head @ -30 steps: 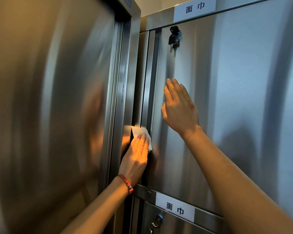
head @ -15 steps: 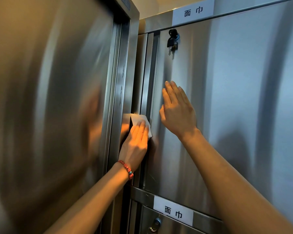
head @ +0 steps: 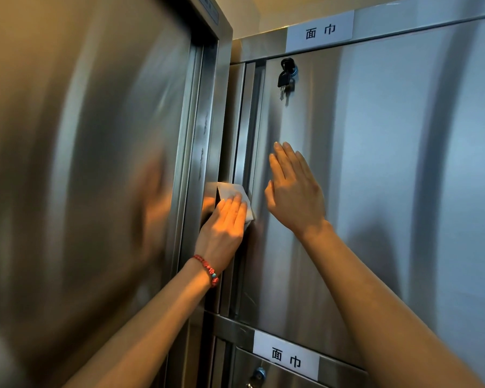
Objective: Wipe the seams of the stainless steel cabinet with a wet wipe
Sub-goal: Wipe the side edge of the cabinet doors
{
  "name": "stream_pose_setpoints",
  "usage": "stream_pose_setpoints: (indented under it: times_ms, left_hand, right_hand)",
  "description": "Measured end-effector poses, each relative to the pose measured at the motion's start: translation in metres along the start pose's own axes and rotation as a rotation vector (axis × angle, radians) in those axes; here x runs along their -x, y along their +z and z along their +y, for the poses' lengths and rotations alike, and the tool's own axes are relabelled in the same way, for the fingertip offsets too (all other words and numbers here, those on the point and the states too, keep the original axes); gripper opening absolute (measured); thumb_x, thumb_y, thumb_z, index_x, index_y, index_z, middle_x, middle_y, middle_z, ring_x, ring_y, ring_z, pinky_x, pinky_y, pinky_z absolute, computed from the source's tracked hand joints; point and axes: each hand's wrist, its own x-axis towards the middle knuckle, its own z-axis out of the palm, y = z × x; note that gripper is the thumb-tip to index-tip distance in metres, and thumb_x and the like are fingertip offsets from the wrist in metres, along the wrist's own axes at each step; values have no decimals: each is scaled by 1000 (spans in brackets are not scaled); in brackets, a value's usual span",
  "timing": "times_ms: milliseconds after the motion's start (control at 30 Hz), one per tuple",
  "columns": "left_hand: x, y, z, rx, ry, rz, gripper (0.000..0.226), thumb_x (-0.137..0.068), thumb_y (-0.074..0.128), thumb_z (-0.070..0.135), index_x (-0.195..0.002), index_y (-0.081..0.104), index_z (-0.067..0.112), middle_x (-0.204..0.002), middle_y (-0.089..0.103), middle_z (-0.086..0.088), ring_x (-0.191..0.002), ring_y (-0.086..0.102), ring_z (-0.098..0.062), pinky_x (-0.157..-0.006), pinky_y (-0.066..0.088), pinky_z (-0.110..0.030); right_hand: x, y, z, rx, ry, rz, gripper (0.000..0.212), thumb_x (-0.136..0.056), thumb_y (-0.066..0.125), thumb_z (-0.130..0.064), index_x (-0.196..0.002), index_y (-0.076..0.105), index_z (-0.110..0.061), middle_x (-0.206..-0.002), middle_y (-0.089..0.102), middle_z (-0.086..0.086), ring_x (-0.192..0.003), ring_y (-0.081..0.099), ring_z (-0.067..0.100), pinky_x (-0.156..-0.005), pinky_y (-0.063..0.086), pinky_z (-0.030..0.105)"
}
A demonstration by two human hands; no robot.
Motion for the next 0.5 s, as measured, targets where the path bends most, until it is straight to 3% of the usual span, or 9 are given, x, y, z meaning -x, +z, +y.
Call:
stream_pose_setpoints:
  times_ms: [300, 400, 500]
  left_hand:
    - [5, -14, -2, 68, 41, 108, 49, -65, 79, -1, -111, 64, -4, -113, 64, -21, -107, 62, -28, -86, 53, -38]
    - [9, -18, -2, 96, 53, 173, 32, -78, 62, -5, -110, 65, -4, -113, 64, -22, -106, 63, -28, -85, 54, -40]
    - [17, -24, -2, 149, 38, 149, 43, -69, 74, -6, -111, 64, -6, -114, 63, -23, -108, 62, -30, -84, 54, -41]
  right_hand:
    - [15, 2, -11, -137, -15, 116, 46, -82, 64, -8, -124, 56, 7, -132, 52, 23, -127, 46, 37, -108, 31, 46]
    - [27, 6, -16, -213, -44, 143, 41, -81, 63, -5, -121, 59, 6, -128, 56, 23, -124, 49, 37, -105, 35, 49]
    - [39, 10, -20, -263, -52, 139, 45, -78, 70, -5, -120, 60, 5, -128, 57, 21, -123, 50, 36, -105, 32, 48]
